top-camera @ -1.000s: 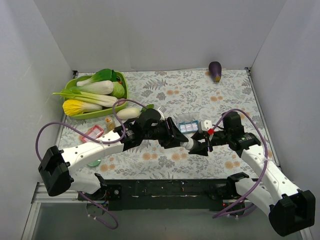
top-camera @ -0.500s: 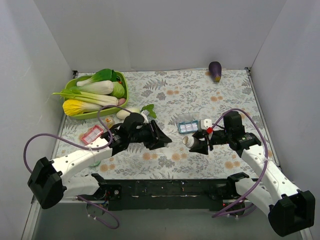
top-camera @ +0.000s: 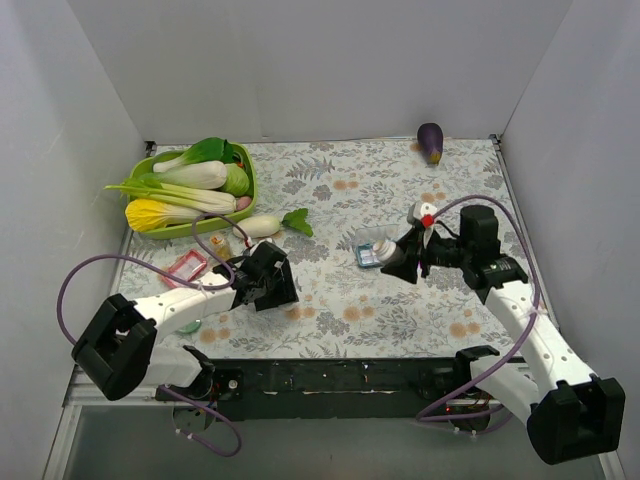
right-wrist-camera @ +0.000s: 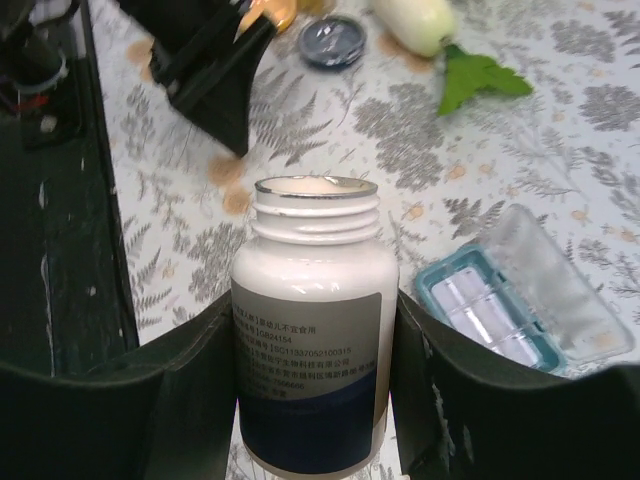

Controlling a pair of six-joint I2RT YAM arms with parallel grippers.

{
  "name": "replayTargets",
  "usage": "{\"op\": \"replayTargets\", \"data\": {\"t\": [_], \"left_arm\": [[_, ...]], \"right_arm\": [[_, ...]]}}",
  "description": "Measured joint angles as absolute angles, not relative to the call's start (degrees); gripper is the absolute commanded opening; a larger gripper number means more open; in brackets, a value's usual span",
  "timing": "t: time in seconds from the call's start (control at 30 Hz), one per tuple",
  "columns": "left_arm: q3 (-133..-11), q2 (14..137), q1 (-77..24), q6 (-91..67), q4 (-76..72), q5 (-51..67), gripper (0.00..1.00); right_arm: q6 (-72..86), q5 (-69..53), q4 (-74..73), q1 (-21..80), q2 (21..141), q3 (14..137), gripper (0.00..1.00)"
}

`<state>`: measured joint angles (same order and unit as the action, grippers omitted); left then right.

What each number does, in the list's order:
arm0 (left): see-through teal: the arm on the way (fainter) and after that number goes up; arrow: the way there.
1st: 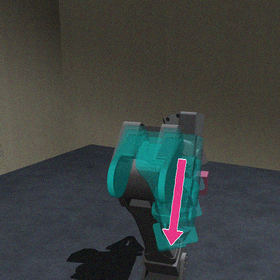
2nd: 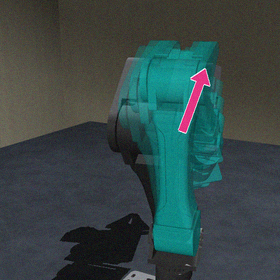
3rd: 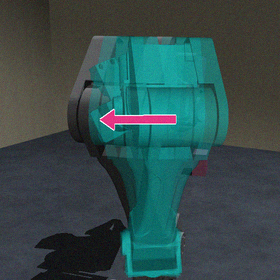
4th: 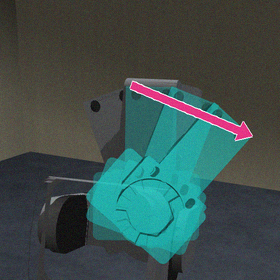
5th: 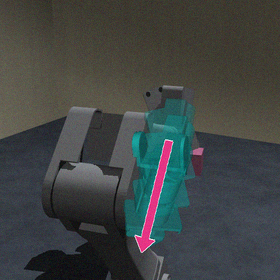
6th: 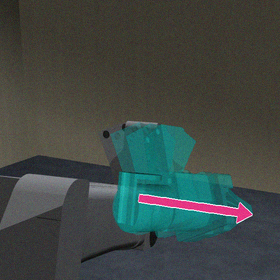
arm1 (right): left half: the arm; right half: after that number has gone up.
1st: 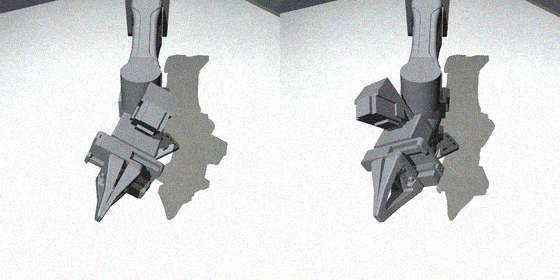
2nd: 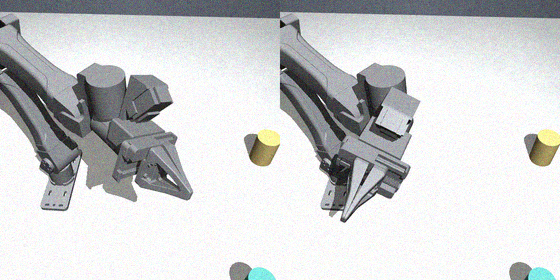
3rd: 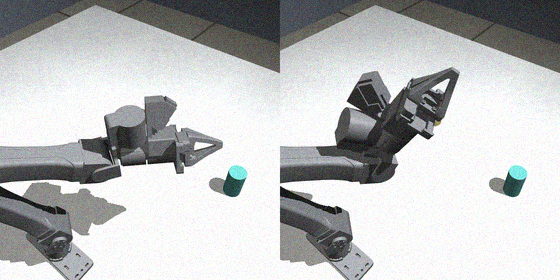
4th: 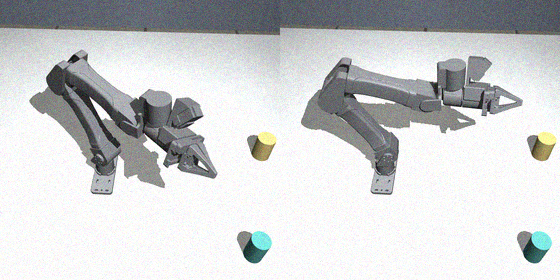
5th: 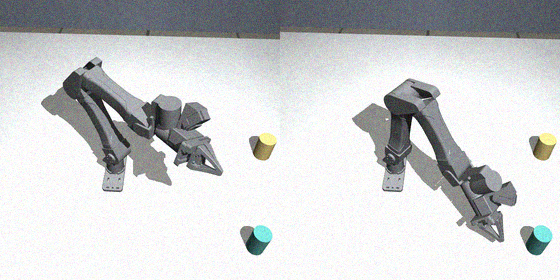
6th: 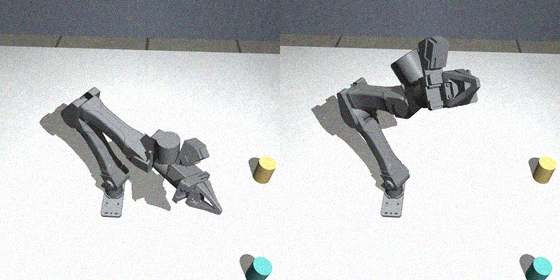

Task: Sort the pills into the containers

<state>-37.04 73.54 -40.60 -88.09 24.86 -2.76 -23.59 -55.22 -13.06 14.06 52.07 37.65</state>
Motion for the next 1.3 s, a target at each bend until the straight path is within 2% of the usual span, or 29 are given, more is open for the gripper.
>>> {"op": "replayTargets", "data": {"t": [0.03, 0.07, 0.2, 0.4, 0.5, 0.57, 0.7, 0.8, 0.87, 1.0, 1.13, 1.17, 1.3], "left_arm": [[-37.04, 73.91, -40.6, -87.53, 25.04, -3.29, 0.68], [-37.06, 74.17, -40.6, -86.89, 25.26, -3.62, 0.78], [-37.12, 74.06, -40.6, -85.54, 26.26, -4.34, 0.91], [-37.19, 67.02, -40.6, -83.48, 27.05, -4.1, 0.93], [-38.02, 62.61, -40.6, -82.13, 27.59, -4.08, 0.94], [-38.96, 60.86, -40.6, -81.03, 28.18, -4.05, 0.95], [-40.05, 58.37, -40.6, -79.22, 28.91, -3.88, 0.97], [-40.34, 56.71, -40.6, -78.0, 29.26, -3.36, 0.98], [-40.97, 56.34, -40.6, -77.12, 29.89, -2.81, 0.98], [-42.59, 55.83, -40.58, -75.05, 29.87, -2.31, 0.98], [-42.59, 52.95, -40.56, -72.77, 29.34, -1.28, 0.98], [-42.59, 51.96, -40.56, -72.18, 28.95, -1.06, 0.98], [-42.22, 47.66, -40.56, -69.32, 26.17, -1.06, 0.98]], "right_arm": [[-21.67, -54.0, -13.08, 13.91, 53.17, 39.38, 0.01], [-19.64, -52.56, -13.02, 13.74, 54.33, 41.67, 0.01], [-11.27, -45.36, -9.1, 11.55, 55.51, 51.07, 0.01], [7.4, -33.43, 4.89, 1.5, 52.42, 58.7, 0.01], [17.02, -33.26, 11.97, -2.39, 51.77, 60.29, 0.01], [20.75, -34.81, 15.84, -0.75, 49.3, 58.39, 0.01], [17.98, -34.46, 15.84, 6.09, 44.84, 58.65, 0.01], [18.68, -33.82, 18.65, 1.32, 46.41, 63.81, 0.01], [20.29, -34.52, 21.93, 0.82, 46.63, 62.87, 0.01], [15.0, -32.77, 17.8, 14.17, 44.21, 56.36, 0.01], [18.61, -35.16, 21.3, 5.28, 44.82, 54.63, 0.01], [18.83, -35.0, 22.33, 6.13, 44.42, 53.41, 0.01], [9.41, -35.14, 17.87, 18.41, 41.85, 49.56, 0.01]]}}
